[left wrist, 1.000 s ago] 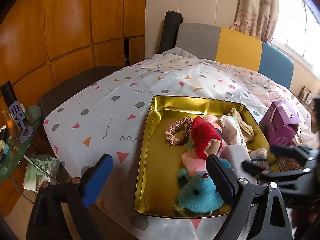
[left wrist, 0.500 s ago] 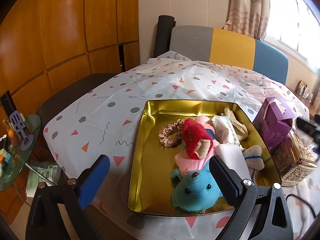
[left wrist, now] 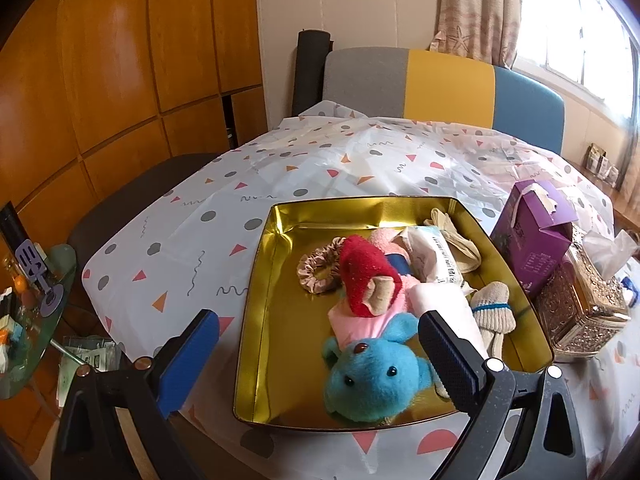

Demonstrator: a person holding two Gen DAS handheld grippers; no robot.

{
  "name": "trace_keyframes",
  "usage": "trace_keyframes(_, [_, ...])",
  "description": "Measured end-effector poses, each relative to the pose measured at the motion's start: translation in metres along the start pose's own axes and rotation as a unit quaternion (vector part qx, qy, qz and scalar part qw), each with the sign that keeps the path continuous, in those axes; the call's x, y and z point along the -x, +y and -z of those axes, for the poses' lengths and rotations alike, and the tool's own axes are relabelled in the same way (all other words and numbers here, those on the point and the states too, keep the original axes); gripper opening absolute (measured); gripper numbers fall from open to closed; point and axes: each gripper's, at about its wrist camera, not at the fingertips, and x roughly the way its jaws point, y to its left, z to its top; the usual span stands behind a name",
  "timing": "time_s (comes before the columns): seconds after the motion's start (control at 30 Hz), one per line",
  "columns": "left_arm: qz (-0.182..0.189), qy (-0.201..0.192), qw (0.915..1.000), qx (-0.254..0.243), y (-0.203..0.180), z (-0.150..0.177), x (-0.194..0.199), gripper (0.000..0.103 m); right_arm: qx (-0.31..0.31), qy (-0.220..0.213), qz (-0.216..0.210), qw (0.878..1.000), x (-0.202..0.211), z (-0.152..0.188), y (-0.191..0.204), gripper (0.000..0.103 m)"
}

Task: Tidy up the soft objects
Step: 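Move both grippers back to the remaining scrunchie and blue tissue pack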

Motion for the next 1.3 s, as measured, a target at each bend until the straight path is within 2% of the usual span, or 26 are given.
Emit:
trace_keyframes(0.1, [-0.001,-0.003,1.0,-0.007,-0.005,-0.001,0.002,0.103,-0.026,0.027,0.06,0.997,-0.026,0.012,-0.044,0.103])
trace_keyframes(0.2, [-0.002,-0.006,0.9999,-0.016,-0.012,-0.002,0.005,0.103,-0.064,0.056,0.113,0.99,-0.048,0.032,-0.087,0.103])
trace_keyframes(0.3, [-0.001,-0.009,0.9997,-0.022,-0.017,-0.003,0.008,0.103,-0.128,0.082,0.162,0.975,-0.062,0.064,-0.133,0.103])
trace_keyframes(0.37, [0.003,-0.013,0.9996,-0.023,-0.02,-0.004,0.01,0.103,-0.187,0.143,0.175,0.956,-0.076,0.08,-0.163,0.103])
trace_keyframes(0.47, [0.01,-0.018,0.9993,-0.033,-0.029,-0.004,0.014,0.103,-0.249,0.162,0.171,0.939,-0.076,0.092,-0.189,0.103])
trace_keyframes(0.53, [0.014,-0.019,0.9989,-0.041,-0.035,-0.004,0.016,0.103,-0.262,0.164,0.17,0.936,-0.072,0.095,-0.192,0.103])
trace_keyframes(0.97, [0.026,-0.023,0.9964,-0.078,-0.06,-0.004,0.027,0.103,-0.263,0.202,0.126,0.935,-0.089,0.097,-0.184,0.103])
trace_keyframes(1.3, [0.079,-0.044,0.9904,-0.104,-0.087,-0.017,0.049,0.103,-0.276,0.214,0.117,0.93,-0.092,0.1,-0.186,0.103])
